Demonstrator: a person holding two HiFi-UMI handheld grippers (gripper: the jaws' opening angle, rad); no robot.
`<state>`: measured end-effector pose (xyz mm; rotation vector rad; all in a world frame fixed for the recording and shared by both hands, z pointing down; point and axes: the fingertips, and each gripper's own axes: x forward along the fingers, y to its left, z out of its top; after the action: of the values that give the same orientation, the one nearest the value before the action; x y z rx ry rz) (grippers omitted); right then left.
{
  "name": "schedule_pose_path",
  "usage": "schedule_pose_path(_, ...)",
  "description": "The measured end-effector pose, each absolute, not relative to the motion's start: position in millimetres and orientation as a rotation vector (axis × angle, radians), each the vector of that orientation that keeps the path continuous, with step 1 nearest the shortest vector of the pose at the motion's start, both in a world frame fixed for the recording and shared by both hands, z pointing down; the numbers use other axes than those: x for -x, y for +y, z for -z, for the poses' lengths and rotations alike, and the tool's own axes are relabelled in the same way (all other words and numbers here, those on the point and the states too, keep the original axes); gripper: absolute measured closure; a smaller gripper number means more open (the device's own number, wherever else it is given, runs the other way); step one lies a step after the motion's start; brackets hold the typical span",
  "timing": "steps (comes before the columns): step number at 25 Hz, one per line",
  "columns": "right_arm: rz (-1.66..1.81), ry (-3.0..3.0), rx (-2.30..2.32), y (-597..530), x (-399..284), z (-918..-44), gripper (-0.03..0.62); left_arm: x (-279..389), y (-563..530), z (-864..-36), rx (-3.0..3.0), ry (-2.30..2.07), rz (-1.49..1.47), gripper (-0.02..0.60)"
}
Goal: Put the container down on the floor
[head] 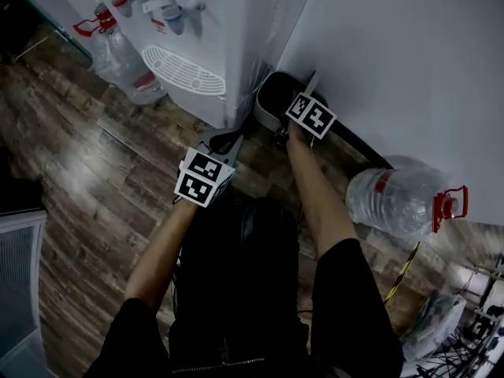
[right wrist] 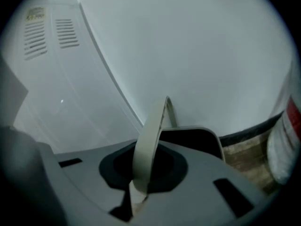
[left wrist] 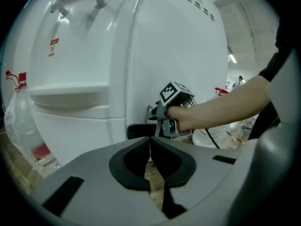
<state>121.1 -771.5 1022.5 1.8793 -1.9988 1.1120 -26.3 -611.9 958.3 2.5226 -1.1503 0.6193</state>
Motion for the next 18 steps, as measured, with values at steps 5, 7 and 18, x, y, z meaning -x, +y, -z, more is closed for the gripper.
schedule_pose_path(5,-1.128,-2.073,-1.901,-768.0,-109.0,-1030.1,0.571,34.8,-601.7,-968.5,-2.516,-1.163,-0.615,0.566)
schedule_pose_path(7,-1.129,-2.072,-1.889,-769.8,-108.6,-1030.0,0.571,36.7,-599.0,-971.8,-2.513,-1.168,-0.606,0.566)
schedule_pose_path(18,-1.047,-2.158,-1.506,-758.3,-75.7,-1035.7,0.574,35.8,-591.5,-976.7,-2.519,-1.157,-0.593,0.566)
